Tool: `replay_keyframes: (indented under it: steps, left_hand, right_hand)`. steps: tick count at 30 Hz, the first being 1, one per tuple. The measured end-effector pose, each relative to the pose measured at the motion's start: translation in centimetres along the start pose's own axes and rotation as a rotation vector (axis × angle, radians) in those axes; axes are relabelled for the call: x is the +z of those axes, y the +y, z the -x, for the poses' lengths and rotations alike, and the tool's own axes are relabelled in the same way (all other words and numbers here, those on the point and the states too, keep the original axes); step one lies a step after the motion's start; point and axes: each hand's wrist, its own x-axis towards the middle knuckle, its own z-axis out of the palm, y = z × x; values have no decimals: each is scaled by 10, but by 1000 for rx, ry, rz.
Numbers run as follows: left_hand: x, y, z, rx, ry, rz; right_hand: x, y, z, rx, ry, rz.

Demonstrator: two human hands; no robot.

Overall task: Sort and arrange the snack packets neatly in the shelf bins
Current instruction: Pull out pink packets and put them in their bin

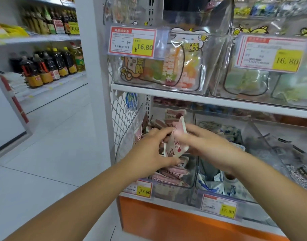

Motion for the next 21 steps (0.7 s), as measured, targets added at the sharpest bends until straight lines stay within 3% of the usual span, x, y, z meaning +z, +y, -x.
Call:
replay_keyframes:
  steps: [2, 5, 9, 12, 18, 21]
  left_hand:
    - [2, -1, 0, 27, 21, -104]
    - [-7, -7, -2, -19, -11, -78]
    - [-23, -25, -2, -88, -192, -64]
    - [-19, -34, 0, -139, -209, 46]
    - [-13, -38, -8, -145, -86, -27]
    - [-13, -39, -9, -158, -87, -12]
  right_hand:
    - [0, -1, 1, 26, 118, 107]
    - [-13, 0, 2, 69, 212, 153]
    - [-33, -4, 7, 39, 294, 247]
    - [-33, -11, 14, -25, 193, 274]
    - [-3, -11, 8, -136, -9, 1057]
    - [19, 0, -2, -192, -59, 1243]
